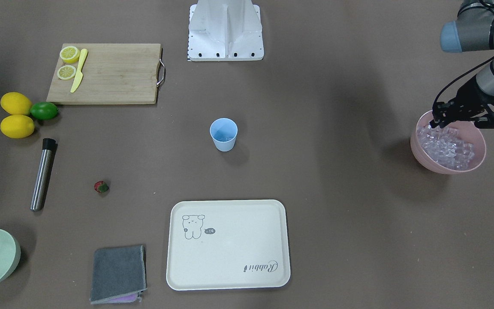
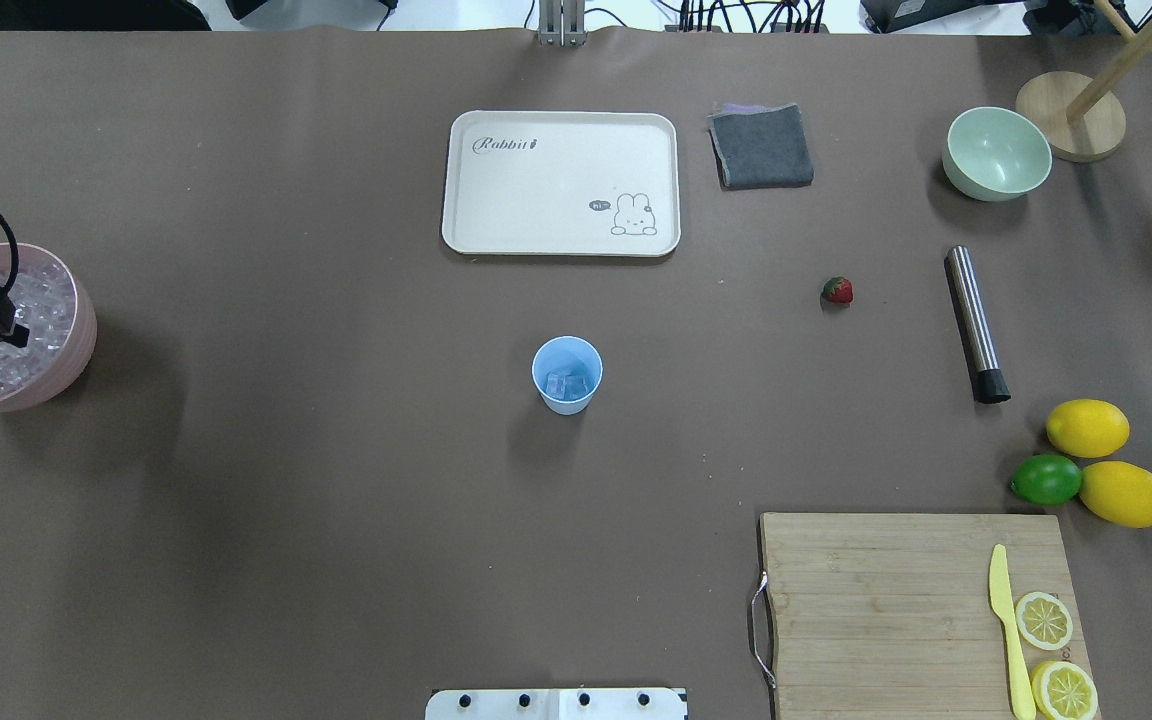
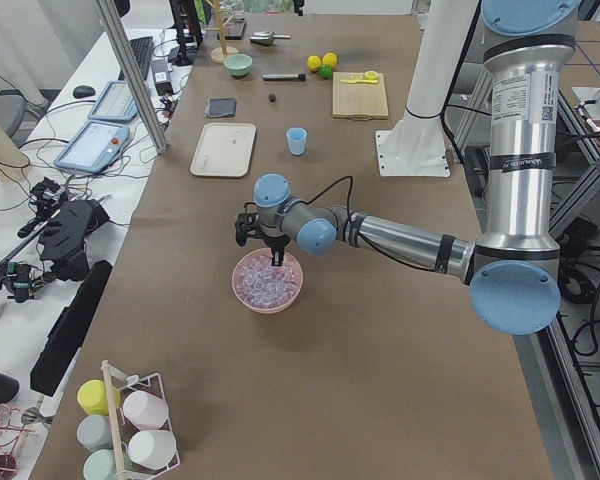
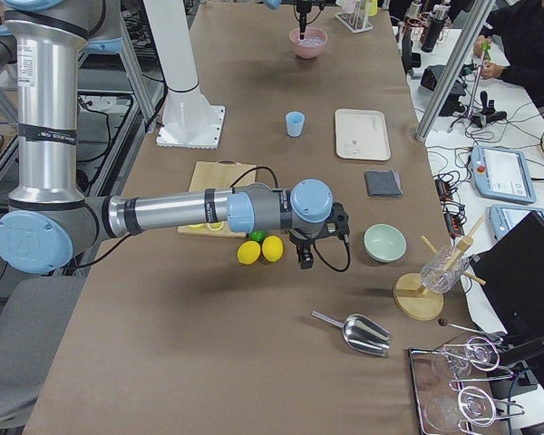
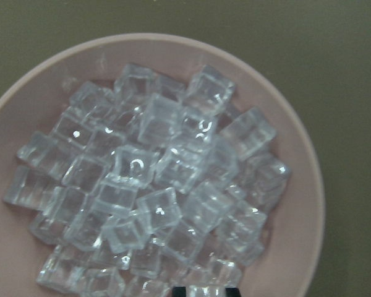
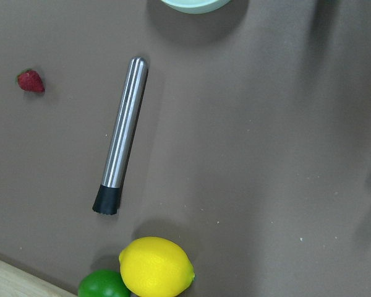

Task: Mash ice and strawberries in cup
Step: 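Grasp ice cubes from the pink bowl with the left gripper, then drop ice into the blue cup with left gripper while right arm reaches out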

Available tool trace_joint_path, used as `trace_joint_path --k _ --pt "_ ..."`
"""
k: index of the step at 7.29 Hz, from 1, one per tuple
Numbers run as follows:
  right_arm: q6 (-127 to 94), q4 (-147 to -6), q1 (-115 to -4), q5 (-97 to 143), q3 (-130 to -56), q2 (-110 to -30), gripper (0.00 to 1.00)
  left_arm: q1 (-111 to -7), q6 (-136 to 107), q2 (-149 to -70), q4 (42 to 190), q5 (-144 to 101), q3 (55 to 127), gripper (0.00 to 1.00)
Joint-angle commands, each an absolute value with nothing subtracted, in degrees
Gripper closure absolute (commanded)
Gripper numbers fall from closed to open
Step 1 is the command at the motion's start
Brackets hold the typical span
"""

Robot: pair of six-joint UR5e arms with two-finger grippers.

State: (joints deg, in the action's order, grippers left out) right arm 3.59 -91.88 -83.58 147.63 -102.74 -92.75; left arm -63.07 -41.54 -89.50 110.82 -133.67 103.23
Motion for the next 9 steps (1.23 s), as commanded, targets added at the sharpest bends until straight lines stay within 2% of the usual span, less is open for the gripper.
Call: trace_joint_path --k 1,5,7,9 --pt "-2.87 -91.85 -78.60 147.31 -102.48 -88.00 0.00 -63.20 -49.41 -97.16 110.66 -135.79 104.59 1.00" --pt "-8.43 -91.85 -71.29 145.11 -99.76 -79.29 0.00 -47.25 -75.89 -115.28 110.30 -128.19 103.45 1.00" --pt "-8.96 -91.85 -69.97 144.76 -99.15 -77.27 0.00 -39.67 -80.05 -125.37 105.06 -119.92 99.34 1.00" --pt "-11.32 -91.85 -67.43 142.75 -98.88 -75.16 0.00 -34.57 -83.48 -128.74 104.94 -115.43 97.92 1.00"
